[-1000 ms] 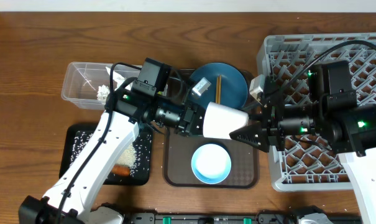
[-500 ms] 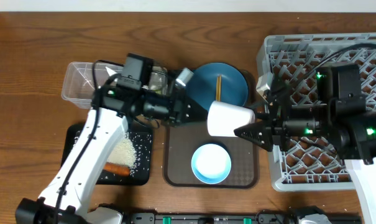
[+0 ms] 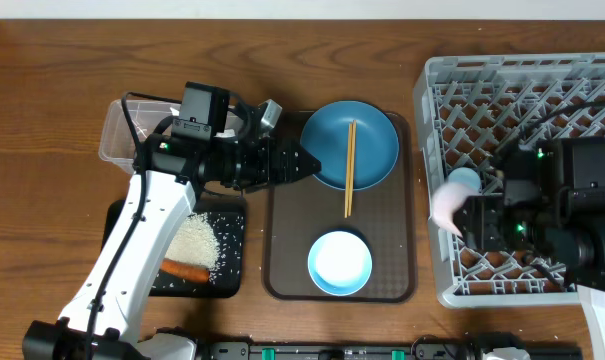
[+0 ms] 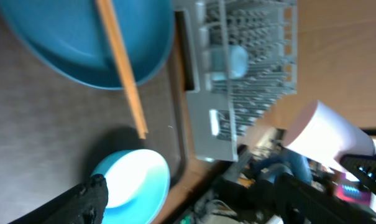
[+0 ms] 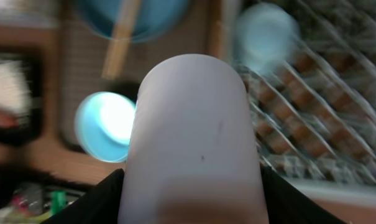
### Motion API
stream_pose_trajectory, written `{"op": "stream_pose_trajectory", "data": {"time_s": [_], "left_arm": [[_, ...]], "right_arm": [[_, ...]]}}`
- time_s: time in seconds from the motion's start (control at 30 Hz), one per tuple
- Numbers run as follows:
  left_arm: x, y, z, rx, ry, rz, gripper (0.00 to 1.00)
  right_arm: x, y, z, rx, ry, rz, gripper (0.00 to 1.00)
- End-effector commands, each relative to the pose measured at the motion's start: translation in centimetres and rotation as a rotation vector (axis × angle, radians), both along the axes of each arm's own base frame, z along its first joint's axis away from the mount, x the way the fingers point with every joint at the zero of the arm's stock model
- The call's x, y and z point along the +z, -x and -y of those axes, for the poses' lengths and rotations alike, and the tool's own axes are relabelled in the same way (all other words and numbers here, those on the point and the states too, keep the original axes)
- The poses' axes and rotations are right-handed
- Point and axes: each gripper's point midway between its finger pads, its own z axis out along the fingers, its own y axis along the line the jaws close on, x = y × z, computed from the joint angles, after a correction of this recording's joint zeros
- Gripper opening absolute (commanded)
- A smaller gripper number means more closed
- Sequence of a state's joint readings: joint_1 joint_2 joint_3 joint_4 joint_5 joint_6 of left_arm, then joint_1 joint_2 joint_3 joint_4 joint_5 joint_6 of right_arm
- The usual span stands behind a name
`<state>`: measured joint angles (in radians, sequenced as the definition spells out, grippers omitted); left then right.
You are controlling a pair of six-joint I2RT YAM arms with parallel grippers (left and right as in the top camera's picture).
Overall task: Sort waste into correct bins and load items into the dishwasher rack
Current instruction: 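Carry the pink cup right and set it in the dish rack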
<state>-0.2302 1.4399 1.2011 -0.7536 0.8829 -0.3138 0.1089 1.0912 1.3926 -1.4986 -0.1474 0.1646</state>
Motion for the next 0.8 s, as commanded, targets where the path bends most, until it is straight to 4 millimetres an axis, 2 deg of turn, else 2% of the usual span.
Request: {"op": "stream_pose_trajectory", "data": {"time_s": [0.0,0.13,0.27,0.57,0.77], "left_arm": [[-0.7,-1.1,-1.4,0.054,-0.1,0.046,0.9],[-1.1,-1.4,-1.8,0.074,-0.136,0.054,0.93],[-1.2,-1.5,-2.0,0.079,-0.144,0.056,0.94],[-1.2,-1.5,-1.9,0.077,-0.144,0.056,0.96],[-1.2,-1.5,-1.9,0.077,-0.144,0.056,0.97]], "right_arm": [[-0.2,0.3,4.2,-0.226,0.152,-0.03,0.18],[-1.0,1.7,5.3,-0.28,0.215,-0.113,0.16],[-1.8,2.4,5.4,-0.301,0.225,-0.187,0.12],[-3.9,1.8,5.2,-0.302,0.227,-0.228,0.12],[-6.5,1.8,4.9,-0.302,0.216,-0.267,0.13]]}}
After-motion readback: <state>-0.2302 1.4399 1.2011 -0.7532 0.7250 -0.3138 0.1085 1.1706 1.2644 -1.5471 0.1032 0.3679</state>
